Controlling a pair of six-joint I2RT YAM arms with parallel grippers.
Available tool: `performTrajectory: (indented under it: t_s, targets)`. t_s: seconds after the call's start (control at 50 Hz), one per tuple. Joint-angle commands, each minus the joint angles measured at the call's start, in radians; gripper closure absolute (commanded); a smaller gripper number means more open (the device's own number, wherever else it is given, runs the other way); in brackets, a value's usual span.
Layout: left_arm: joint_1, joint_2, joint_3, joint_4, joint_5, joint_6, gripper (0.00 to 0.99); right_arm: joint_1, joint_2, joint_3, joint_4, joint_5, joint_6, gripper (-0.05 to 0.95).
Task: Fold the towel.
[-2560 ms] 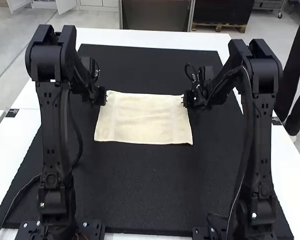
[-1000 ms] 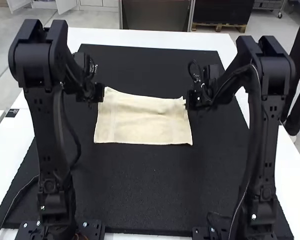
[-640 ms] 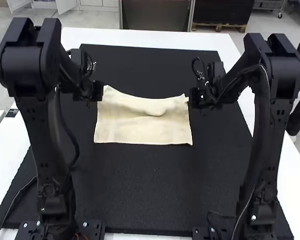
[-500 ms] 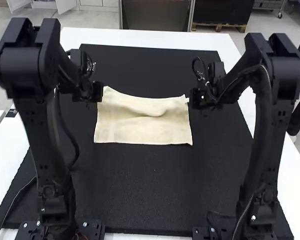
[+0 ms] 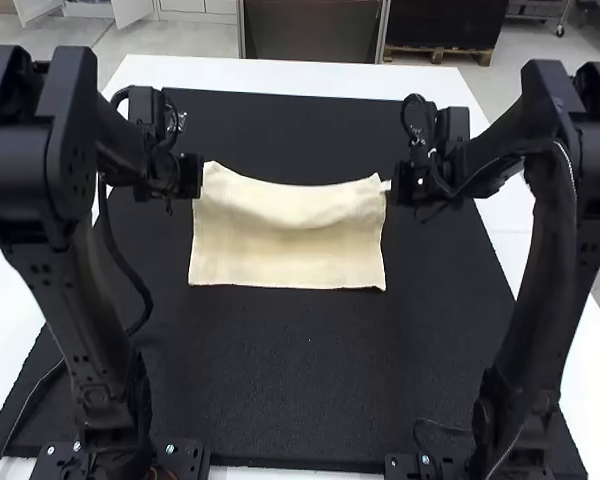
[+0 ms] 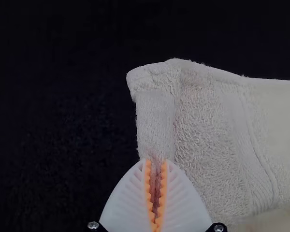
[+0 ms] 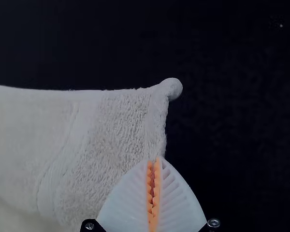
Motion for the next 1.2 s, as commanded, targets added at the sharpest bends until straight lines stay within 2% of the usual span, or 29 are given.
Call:
performTrajectory:
  t_s: [0.0, 0.28, 0.78, 1.18]
  targets:
    - [0.011, -0.045, -0.016, -0.006, 0.009, -0.001, 0.977, -0.01, -0.052, -0.017, -0.011, -0.022, -0.007, 0.92]
    - [0.046, -0.123, -0.074, -0.026, 0.009, 0.006, 0.977, -0.01, -0.101, -0.045, -0.058, -0.025, -0.027, 0.92]
    - [0.048, -0.223, -0.164, -0.066, 0.009, 0.006, 0.977, -0.01, -0.144, -0.115, -0.103, -0.033, -0.029, 0.92]
    - [0.048, -0.241, -0.261, -0.005, 0.001, 0.002, 0.977, -0.007, -0.14, -0.172, -0.081, -0.031, -0.027, 0.92]
